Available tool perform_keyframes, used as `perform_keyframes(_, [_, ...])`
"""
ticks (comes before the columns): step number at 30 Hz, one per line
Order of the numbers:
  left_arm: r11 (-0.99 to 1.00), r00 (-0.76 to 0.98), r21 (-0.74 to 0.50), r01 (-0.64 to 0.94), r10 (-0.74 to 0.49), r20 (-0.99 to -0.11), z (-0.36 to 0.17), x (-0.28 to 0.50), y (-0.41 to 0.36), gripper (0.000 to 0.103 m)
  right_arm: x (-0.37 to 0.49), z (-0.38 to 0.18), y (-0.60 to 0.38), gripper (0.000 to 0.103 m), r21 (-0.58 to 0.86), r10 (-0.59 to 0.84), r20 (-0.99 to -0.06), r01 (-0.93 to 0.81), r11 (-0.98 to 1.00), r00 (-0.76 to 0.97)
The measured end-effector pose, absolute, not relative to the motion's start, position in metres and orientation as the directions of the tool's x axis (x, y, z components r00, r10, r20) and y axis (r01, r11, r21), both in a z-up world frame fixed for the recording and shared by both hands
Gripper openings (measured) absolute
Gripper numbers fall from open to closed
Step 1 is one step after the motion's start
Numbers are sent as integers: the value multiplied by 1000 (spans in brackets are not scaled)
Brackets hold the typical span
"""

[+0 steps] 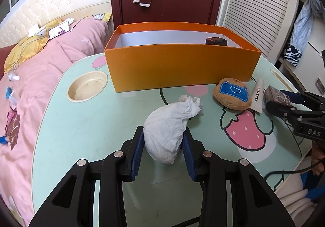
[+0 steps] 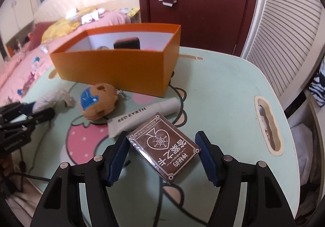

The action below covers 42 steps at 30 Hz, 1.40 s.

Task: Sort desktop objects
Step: 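Carry the cloth toy and card box into the orange box and open both grippers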

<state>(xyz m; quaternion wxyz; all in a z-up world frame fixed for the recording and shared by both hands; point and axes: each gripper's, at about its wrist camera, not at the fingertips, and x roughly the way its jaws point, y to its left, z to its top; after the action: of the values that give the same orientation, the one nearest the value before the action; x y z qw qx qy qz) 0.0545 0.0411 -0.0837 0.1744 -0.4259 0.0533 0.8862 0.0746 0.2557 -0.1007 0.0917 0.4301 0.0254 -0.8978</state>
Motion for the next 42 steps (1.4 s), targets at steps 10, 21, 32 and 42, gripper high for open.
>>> perform_keyframes(10, [-934, -605, -116, -338, 310, -734, -59, 48, 29, 28, 65, -72, 246, 66, 70, -197, -733, 216, -974, -651])
perform_keyframes(21, [-931, -687, -122, -345, 339, -643, -5, 11, 24, 28, 41, -41, 221, 66, 104, -258, -663, 255, -961, -703])
perform_keyframes(32, [-931, -671, -110, -348, 330, -664, -10, -39, 40, 28, -1, -43, 199, 66, 78, -229, -689, 243, -967, -688])
perform_keyframes(42, [-932, -633, -110, -345, 318, -705, -29, -62, 53, 28, -28, -52, 195, 66, 82, -213, -707, 221, -972, -674])
